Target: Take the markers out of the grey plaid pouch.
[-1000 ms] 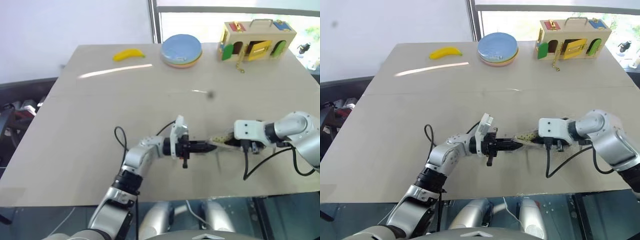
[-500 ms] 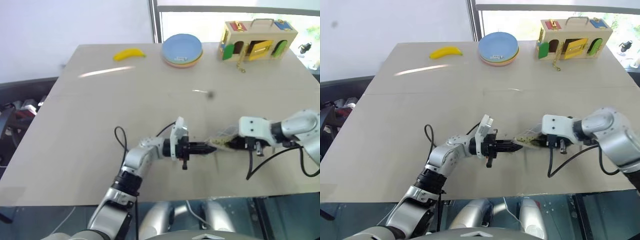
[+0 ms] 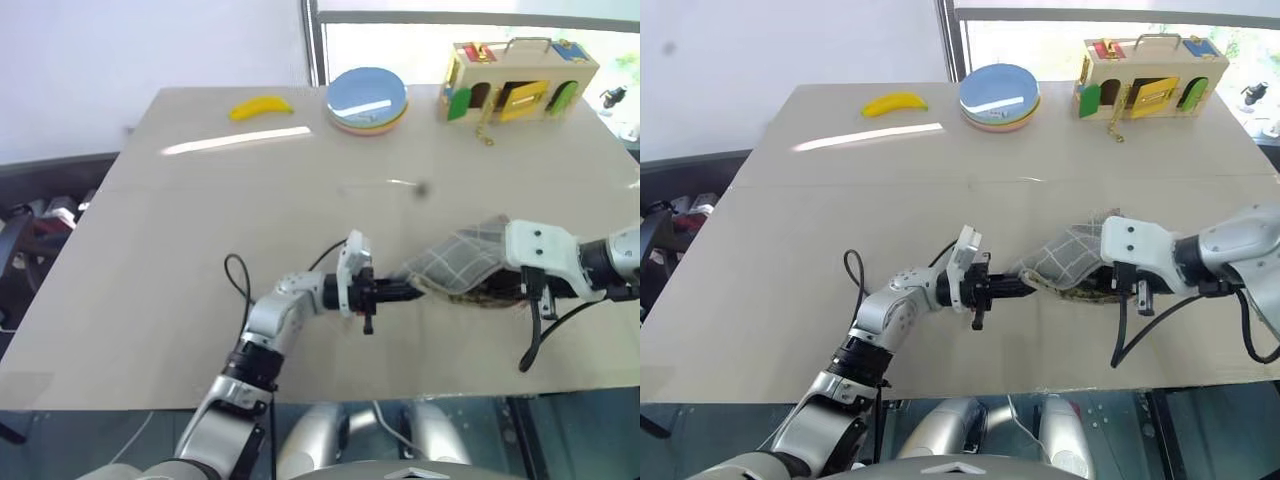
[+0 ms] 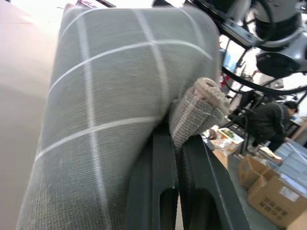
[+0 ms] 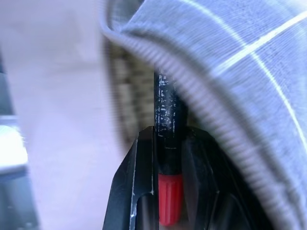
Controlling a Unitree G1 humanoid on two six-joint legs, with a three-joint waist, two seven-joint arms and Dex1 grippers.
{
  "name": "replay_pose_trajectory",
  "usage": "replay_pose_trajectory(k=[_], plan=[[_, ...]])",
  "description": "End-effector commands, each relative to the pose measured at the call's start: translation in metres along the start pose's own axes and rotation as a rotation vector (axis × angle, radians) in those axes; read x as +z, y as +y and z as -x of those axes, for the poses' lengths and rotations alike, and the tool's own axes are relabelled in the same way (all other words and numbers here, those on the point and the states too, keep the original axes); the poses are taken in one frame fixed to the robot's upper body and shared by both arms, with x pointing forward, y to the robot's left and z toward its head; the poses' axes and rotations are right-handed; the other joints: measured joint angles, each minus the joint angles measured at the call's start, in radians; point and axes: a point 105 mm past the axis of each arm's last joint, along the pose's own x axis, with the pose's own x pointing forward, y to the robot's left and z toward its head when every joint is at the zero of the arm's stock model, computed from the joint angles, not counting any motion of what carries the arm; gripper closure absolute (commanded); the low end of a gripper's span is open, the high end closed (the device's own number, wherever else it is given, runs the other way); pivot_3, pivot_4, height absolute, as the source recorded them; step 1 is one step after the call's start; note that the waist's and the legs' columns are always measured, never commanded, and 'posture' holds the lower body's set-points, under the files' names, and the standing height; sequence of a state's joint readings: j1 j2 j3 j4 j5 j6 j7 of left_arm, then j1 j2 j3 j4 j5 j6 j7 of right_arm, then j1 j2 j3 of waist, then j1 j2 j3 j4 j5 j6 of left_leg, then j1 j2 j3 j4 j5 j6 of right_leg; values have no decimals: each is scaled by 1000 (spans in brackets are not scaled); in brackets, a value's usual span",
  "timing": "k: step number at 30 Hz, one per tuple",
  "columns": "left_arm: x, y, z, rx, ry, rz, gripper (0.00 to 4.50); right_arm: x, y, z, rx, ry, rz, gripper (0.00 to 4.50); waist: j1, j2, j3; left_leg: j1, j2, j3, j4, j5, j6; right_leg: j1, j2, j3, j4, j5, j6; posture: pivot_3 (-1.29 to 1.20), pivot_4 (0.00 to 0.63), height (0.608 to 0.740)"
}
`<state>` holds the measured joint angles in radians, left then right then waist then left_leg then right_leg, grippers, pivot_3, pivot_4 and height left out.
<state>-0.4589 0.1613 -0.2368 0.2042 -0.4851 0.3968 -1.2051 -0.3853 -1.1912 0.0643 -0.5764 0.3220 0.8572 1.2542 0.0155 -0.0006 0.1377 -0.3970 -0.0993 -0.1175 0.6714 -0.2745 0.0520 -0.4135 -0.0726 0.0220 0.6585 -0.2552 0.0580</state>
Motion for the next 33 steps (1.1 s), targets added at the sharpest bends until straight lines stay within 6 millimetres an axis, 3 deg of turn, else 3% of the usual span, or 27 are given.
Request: replay_pose_trajectory(k=[1,8,12,18,23,27,33], plan=[[12,2,-5,7,-31,-48,4500,10,5,-3,1,-25,45,4272,-1,0,0,0,0,0,0,0,0,0,0,0,0,0,0,0,150,740],[14,-1,-7,2,-39,-57,4500,7,8,-11,17,-7,25,4272,-1,0,0,0,0,0,0,0,0,0,0,0,0,0,0,0,150,740],[17,-2,-8,3,-56,-60,4500,-25,0,-12,-37,156,-5,4272,1,0,0,0,0,0,0,0,0,0,0,0,0,0,0,0,150,740],[24,-1,-7,19,-85,-64,4500,-38,-10,-7,-87,233,-14,4272,-1,0,0,0,0,0,0,0,0,0,0,0,0,0,0,0,150,740],[30,1,-7,45,-111,-58,4500,-22,-11,-9,-94,126,7,4272,-1,0,0,0,0,0,0,0,0,0,0,0,0,0,0,0,150,740],[26,3,-6,66,-96,-60,4500,-9,-23,-2,-167,60,49,4272,-1,0,0,0,0,0,0,0,0,0,0,0,0,0,0,0,150,740],[24,6,-5,87,-91,-62,4500,4,-19,10,-161,-7,133,4272,0,0,0,0,0,0,0,0,0,0,0,0,0,0,0,0,150,740]])
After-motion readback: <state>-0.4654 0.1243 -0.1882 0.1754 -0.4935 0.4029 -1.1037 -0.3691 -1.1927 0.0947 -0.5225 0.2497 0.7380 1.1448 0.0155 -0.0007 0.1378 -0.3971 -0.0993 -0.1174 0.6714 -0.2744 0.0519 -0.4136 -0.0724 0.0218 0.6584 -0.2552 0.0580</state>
